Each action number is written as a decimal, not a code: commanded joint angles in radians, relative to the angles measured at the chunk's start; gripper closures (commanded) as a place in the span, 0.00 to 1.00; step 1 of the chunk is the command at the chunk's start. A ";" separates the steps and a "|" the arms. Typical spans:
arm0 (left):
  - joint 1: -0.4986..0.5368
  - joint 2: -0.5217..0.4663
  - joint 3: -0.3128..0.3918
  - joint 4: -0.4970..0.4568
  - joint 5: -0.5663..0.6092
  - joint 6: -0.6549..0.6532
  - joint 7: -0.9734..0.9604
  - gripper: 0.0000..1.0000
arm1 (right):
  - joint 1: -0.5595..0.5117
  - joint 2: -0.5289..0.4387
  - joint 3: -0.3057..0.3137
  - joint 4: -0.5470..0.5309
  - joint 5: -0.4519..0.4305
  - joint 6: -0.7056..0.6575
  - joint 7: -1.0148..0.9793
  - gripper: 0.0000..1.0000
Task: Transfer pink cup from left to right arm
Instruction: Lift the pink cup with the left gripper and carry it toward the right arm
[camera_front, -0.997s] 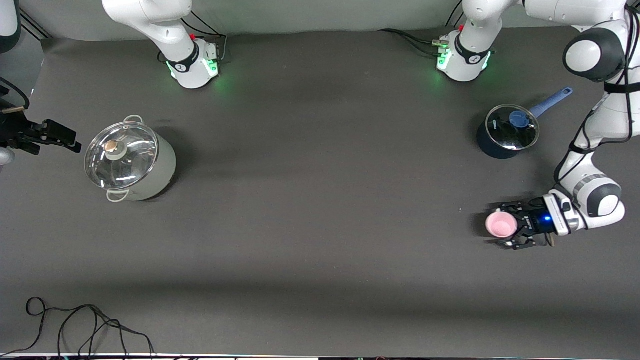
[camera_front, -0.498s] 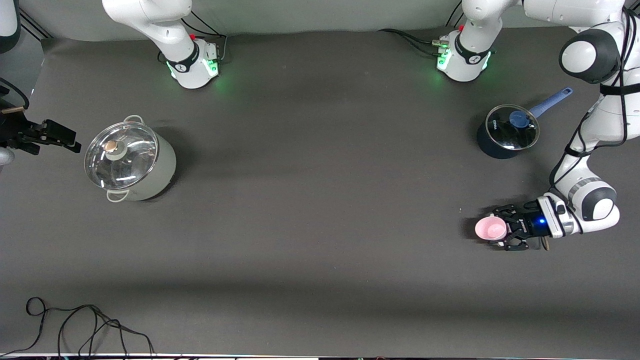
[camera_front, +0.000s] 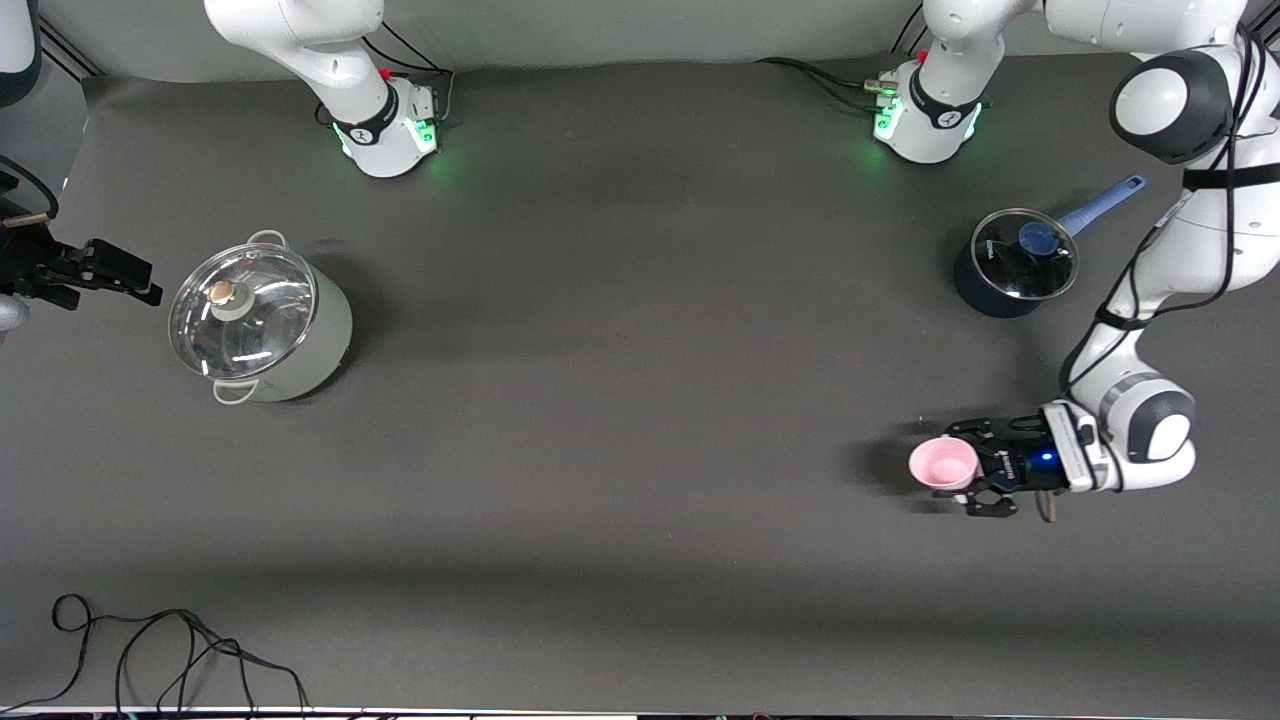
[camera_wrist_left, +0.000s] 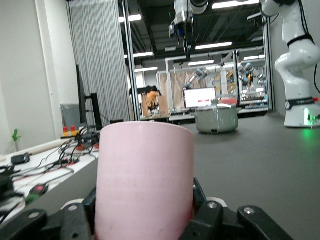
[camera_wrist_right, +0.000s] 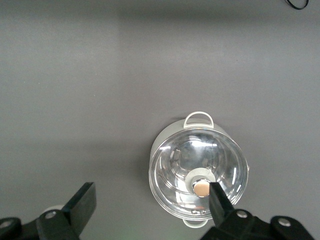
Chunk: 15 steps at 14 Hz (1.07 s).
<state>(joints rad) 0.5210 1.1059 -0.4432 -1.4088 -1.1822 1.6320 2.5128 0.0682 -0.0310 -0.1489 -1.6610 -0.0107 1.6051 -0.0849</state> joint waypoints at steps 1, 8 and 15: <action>-0.079 -0.007 -0.029 0.016 -0.082 0.034 -0.025 1.00 | 0.001 -0.001 -0.003 0.006 0.000 0.001 -0.007 0.00; -0.136 -0.012 -0.369 0.033 -0.142 0.608 -0.155 1.00 | 0.001 -0.001 -0.005 0.006 0.001 0.001 -0.019 0.00; -0.374 -0.014 -0.498 0.215 -0.143 1.003 -0.325 1.00 | 0.004 -0.015 0.002 0.055 0.055 -0.086 0.451 0.00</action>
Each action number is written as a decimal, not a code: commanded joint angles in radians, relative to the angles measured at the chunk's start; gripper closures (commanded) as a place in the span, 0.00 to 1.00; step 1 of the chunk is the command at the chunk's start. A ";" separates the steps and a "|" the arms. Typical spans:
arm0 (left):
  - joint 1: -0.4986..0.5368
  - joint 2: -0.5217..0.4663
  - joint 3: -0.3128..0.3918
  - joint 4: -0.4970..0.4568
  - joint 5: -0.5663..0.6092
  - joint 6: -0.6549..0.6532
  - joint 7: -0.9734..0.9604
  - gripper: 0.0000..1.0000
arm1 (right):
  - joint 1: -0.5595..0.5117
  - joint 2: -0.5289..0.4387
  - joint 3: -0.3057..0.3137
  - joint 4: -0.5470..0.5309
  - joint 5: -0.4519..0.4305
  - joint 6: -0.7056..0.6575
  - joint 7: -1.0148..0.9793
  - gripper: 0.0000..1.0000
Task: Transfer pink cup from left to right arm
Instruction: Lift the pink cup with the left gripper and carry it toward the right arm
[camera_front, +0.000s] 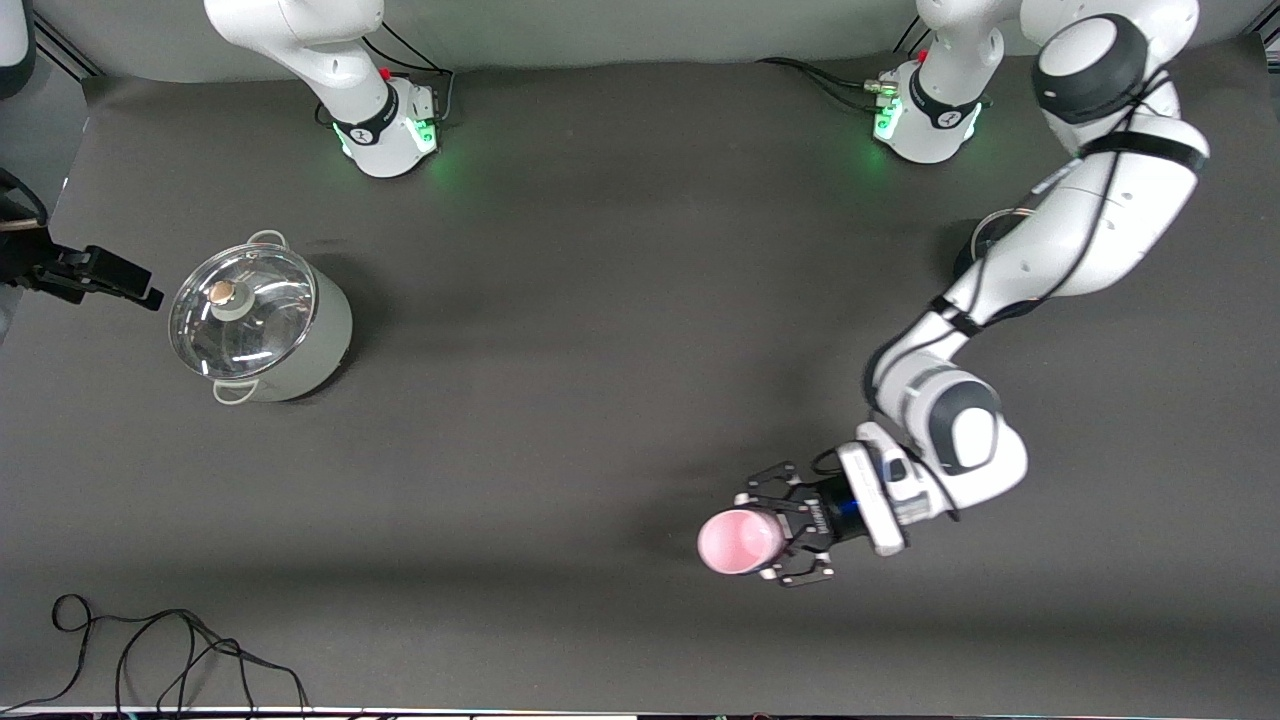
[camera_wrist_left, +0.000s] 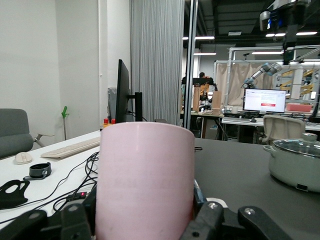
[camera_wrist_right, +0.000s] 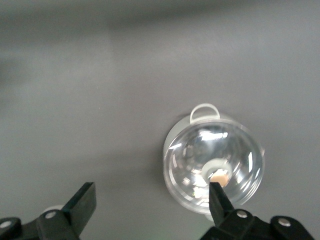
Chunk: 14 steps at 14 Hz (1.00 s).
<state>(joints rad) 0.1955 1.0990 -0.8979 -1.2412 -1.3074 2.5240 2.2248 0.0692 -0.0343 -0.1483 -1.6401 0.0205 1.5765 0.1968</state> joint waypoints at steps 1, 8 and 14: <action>-0.076 -0.007 -0.085 0.057 -0.018 0.199 -0.039 1.00 | 0.003 -0.013 0.001 0.043 0.053 -0.067 0.276 0.00; -0.538 -0.010 -0.035 0.420 -0.010 0.639 -0.314 1.00 | 0.000 -0.019 -0.010 0.055 0.223 -0.076 0.478 0.00; -0.721 -0.050 0.062 0.444 -0.006 0.772 -0.427 1.00 | 0.003 -0.006 0.009 0.080 0.252 -0.076 0.472 0.00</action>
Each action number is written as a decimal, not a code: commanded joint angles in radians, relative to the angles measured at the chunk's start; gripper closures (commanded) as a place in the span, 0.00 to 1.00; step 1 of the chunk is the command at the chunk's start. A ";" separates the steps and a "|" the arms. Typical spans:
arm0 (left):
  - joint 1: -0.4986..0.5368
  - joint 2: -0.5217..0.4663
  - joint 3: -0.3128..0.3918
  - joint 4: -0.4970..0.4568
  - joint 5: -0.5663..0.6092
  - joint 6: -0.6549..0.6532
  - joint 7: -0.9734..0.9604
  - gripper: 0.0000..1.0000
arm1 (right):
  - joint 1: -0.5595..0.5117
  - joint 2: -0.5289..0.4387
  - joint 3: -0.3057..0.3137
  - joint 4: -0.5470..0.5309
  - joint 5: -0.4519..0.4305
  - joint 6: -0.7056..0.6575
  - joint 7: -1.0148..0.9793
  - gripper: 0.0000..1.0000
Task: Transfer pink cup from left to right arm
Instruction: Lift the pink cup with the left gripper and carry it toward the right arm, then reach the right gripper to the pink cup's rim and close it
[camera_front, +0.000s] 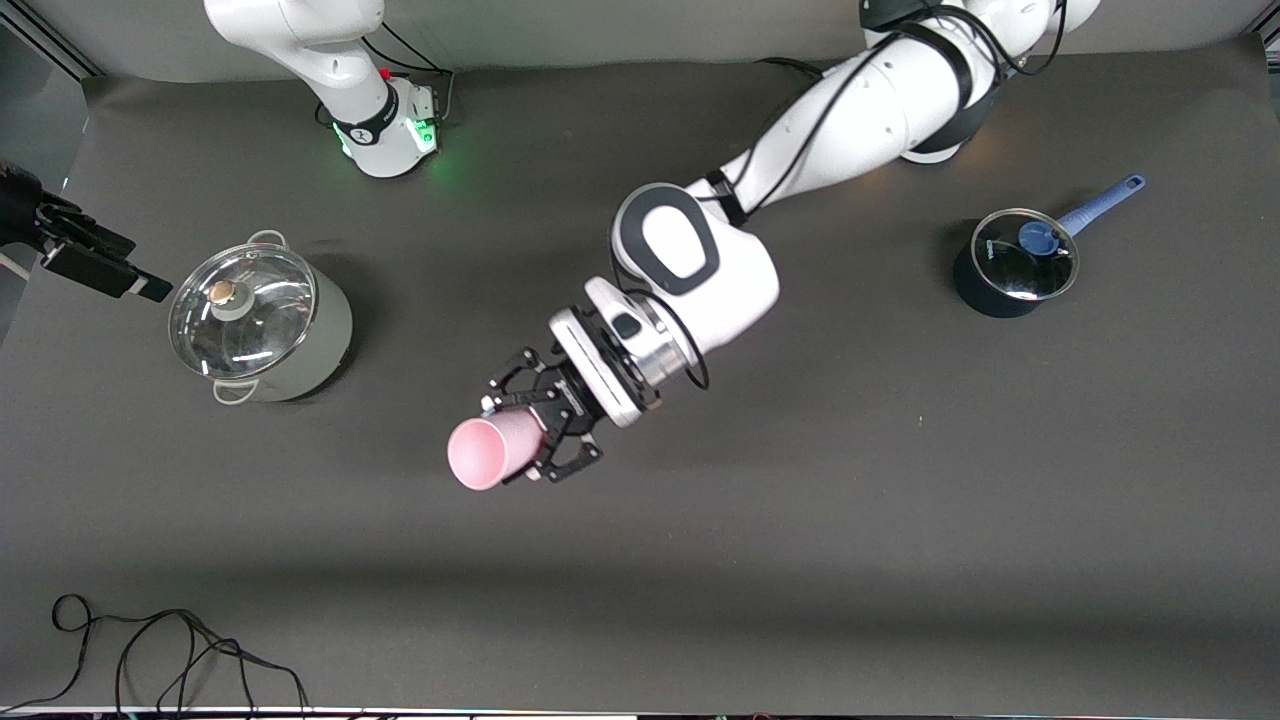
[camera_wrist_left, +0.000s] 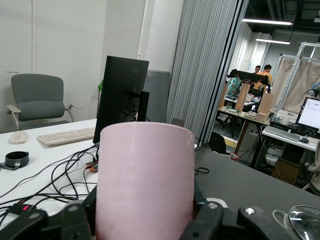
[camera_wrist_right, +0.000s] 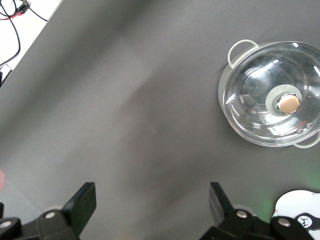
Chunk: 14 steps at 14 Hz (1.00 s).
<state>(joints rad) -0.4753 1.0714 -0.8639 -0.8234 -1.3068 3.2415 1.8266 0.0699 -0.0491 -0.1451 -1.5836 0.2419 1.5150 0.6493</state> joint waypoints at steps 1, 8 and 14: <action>-0.068 -0.028 0.028 0.026 -0.006 0.073 -0.029 1.00 | 0.004 0.015 0.007 0.031 0.043 -0.015 0.018 0.00; -0.083 -0.041 0.029 0.026 -0.006 0.089 -0.035 1.00 | 0.105 0.271 0.009 0.362 0.068 -0.084 0.108 0.00; -0.082 -0.041 0.031 0.026 -0.006 0.089 -0.035 1.00 | 0.136 0.521 0.085 0.681 0.120 -0.159 0.266 0.00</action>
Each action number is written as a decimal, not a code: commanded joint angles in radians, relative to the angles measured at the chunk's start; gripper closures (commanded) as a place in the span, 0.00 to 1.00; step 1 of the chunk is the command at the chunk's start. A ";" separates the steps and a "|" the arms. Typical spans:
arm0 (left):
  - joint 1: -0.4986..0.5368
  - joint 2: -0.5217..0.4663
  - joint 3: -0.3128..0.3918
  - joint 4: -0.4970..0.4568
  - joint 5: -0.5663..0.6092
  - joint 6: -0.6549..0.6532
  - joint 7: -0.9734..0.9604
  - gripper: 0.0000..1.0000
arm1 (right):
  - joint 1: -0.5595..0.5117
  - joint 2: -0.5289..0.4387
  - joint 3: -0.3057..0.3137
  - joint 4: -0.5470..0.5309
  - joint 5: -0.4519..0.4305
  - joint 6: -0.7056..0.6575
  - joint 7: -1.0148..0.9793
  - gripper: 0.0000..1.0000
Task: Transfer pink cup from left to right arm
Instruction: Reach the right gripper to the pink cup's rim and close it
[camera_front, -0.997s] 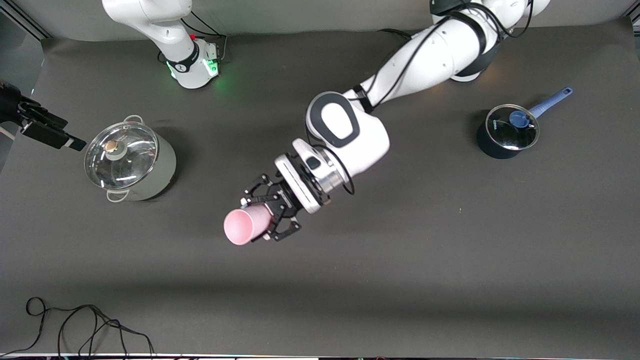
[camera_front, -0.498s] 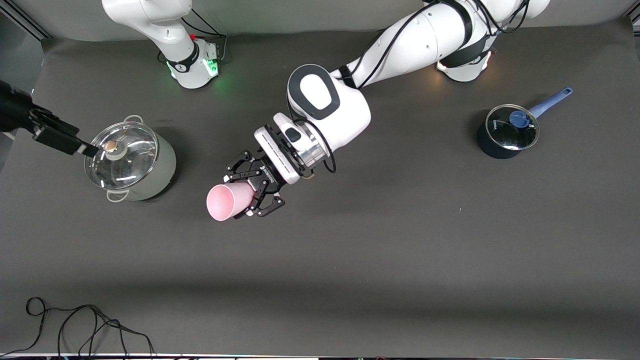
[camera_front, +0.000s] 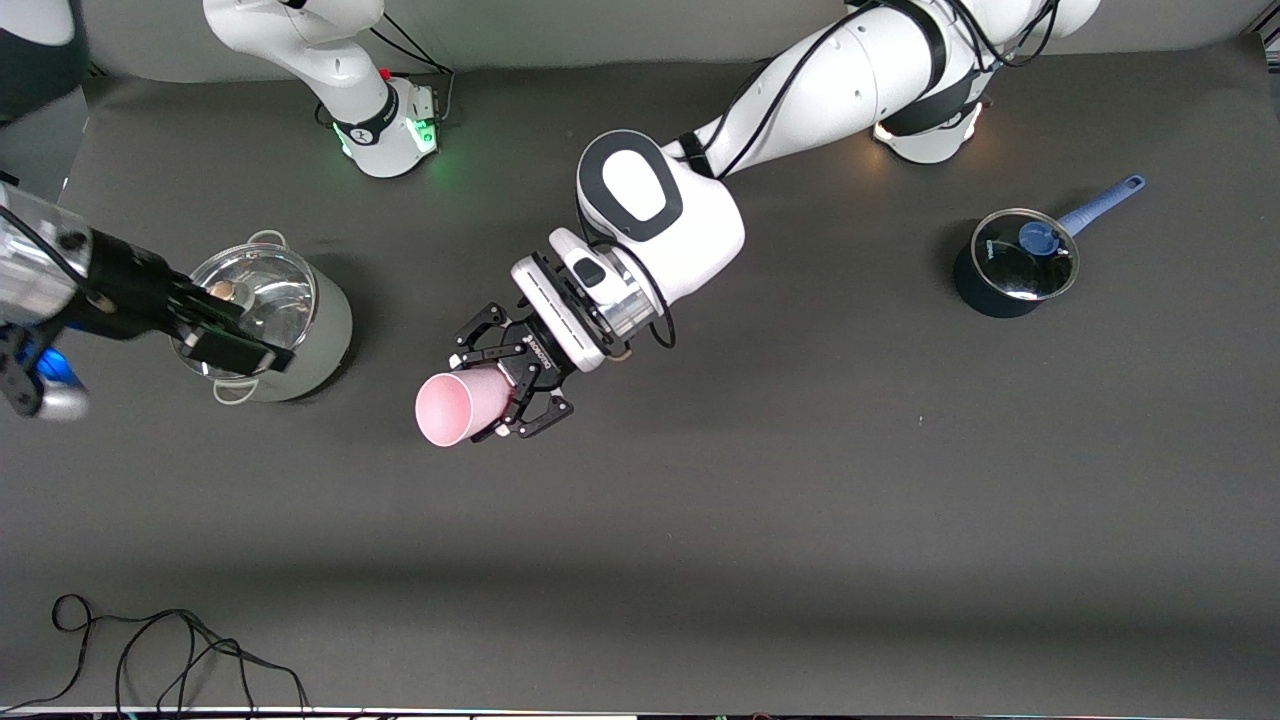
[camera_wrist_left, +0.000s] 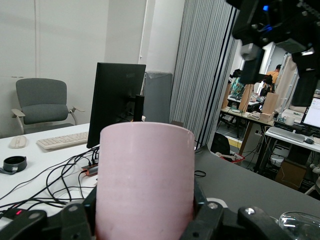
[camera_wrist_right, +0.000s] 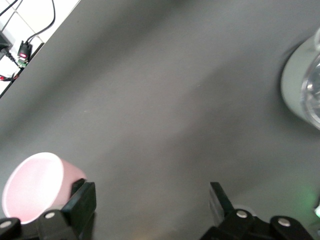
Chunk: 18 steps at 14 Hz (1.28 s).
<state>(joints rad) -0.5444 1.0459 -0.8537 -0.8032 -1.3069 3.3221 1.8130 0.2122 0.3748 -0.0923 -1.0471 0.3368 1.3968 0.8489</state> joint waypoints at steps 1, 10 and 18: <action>-0.012 -0.015 0.021 0.006 -0.006 0.008 -0.021 1.00 | -0.007 0.117 0.055 0.156 0.025 -0.026 0.102 0.00; -0.011 -0.015 0.021 0.006 -0.006 0.010 -0.021 1.00 | -0.007 0.185 0.206 0.164 0.027 0.165 0.280 0.00; -0.011 -0.015 0.021 0.006 -0.005 0.010 -0.021 1.00 | -0.007 0.205 0.213 0.150 0.028 0.159 0.282 0.02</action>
<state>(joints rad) -0.5441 1.0460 -0.8502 -0.8020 -1.3069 3.3221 1.8116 0.2110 0.5618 0.1123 -0.9264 0.3436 1.5690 1.1044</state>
